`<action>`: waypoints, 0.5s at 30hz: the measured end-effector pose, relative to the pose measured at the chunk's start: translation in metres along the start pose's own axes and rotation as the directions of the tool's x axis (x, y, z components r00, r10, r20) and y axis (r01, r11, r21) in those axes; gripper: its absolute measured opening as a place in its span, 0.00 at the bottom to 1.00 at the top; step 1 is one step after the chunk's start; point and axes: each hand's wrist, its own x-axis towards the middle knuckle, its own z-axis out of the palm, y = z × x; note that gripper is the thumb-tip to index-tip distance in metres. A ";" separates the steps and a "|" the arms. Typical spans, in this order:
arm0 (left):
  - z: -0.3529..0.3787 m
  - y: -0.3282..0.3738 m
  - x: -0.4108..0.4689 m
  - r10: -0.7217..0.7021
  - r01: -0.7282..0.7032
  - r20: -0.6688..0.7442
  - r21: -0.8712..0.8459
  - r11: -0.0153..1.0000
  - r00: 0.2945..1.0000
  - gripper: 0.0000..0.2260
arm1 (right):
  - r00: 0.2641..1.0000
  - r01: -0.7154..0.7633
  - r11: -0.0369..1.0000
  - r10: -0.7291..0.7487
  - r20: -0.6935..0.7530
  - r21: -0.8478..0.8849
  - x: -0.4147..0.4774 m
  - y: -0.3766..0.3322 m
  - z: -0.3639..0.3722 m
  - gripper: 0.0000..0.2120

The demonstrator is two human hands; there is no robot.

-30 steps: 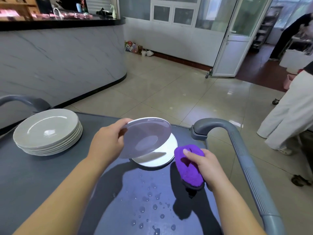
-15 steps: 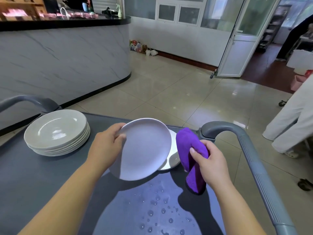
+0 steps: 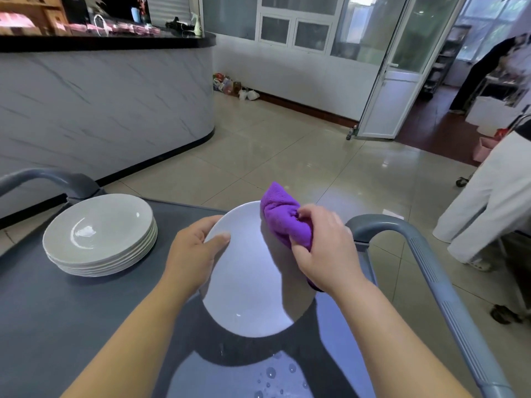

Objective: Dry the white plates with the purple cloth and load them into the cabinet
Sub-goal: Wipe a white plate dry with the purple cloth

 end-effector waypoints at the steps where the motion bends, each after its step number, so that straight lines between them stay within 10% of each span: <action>1: -0.002 0.001 0.000 -0.007 0.007 0.015 -0.006 1.000 1.000 0.13 | 1.000 0.008 0.996 -0.005 0.028 -0.094 0.002 -0.001 0.000 0.30; 7: -0.013 0.001 0.002 -0.019 0.015 0.060 0.054 0.998 0.998 0.16 | 0.990 0.142 0.963 -0.141 0.024 -0.228 0.004 -0.003 0.007 0.31; 15: -0.007 0.000 0.002 0.009 -0.013 -0.032 -0.136 0.991 0.999 0.18 | 0.987 -0.157 0.967 0.149 0.058 0.200 -0.004 0.002 0.022 0.21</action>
